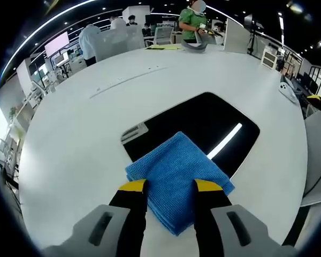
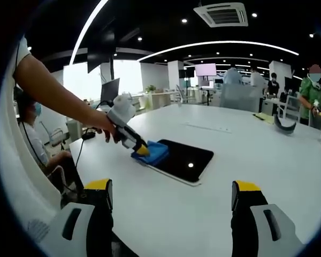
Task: Wipe the mirror surface with the cleaning cloth until all visible marks leave the cleaned area.
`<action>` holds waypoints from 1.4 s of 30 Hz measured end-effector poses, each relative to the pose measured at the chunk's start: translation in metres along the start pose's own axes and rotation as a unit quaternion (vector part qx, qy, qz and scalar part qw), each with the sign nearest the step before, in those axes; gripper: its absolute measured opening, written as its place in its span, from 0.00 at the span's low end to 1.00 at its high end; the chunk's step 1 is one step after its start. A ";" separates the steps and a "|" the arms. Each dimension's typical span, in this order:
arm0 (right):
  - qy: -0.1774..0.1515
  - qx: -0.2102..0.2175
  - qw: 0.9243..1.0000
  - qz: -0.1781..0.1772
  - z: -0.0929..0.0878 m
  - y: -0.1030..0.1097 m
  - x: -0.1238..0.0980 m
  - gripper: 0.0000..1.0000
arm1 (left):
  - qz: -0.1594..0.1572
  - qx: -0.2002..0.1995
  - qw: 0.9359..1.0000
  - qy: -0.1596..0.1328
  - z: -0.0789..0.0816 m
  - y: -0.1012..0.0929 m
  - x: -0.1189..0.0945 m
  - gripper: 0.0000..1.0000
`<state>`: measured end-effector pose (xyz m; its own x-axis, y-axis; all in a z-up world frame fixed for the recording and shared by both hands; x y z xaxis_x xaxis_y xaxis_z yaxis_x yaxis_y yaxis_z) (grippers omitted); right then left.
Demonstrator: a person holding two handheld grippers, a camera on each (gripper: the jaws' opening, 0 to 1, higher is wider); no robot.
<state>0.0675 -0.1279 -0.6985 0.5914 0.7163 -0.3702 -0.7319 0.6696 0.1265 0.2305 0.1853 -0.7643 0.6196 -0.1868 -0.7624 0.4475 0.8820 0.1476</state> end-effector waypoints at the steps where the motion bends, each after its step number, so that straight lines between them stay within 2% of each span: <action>1: 0.000 0.001 1.000 0.000 0.000 0.000 0.000 0.92 | 0.000 0.000 1.000 0.001 0.000 0.000 0.000 0.32; 14: 0.000 0.002 1.000 0.007 -0.001 -0.004 0.001 0.92 | -0.002 -0.008 1.000 -0.005 -0.004 0.000 -0.003 0.32; 18: -0.002 0.003 1.000 0.007 0.000 -0.005 0.001 0.92 | -0.005 0.001 1.000 0.002 -0.002 0.000 -0.003 0.32; 23: -0.001 0.004 1.000 0.008 -0.001 -0.006 0.001 0.92 | -0.005 0.004 1.000 0.001 -0.003 0.000 -0.004 0.24; 25: 0.001 0.003 1.000 0.010 -0.002 -0.006 0.001 0.92 | -0.007 0.009 1.000 0.004 -0.003 0.001 -0.004 0.15; 31: 0.004 -0.001 1.000 0.011 0.000 -0.005 0.002 0.92 | -0.008 0.007 1.000 0.002 -0.004 0.002 -0.006 0.07; 33: 0.004 -0.004 1.000 0.010 0.000 -0.004 0.002 0.92 | 0.009 0.022 1.000 -0.006 -0.004 0.004 -0.008 0.06; 42: 0.007 -0.007 1.000 0.015 -0.001 -0.002 0.004 0.92 | 0.006 -0.001 1.000 -0.017 -0.010 0.012 -0.023 0.06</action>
<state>0.0713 -0.1268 -0.7012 0.5641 0.7331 -0.3800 -0.7539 0.6449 0.1251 0.2156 0.2046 -0.7510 0.6465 -0.1916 -0.7385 0.4384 0.8855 0.1541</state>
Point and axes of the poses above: the point that each gripper's makers call its tool centre point, and the gripper's own axes: x roughly forward along the fingers, y roughly to its left, z roughly out of its top, the point moved 10 cm from there along -x, roughly backward along the fingers, and after that the axes turned 11 degrees about z, right-handed, at the moved point
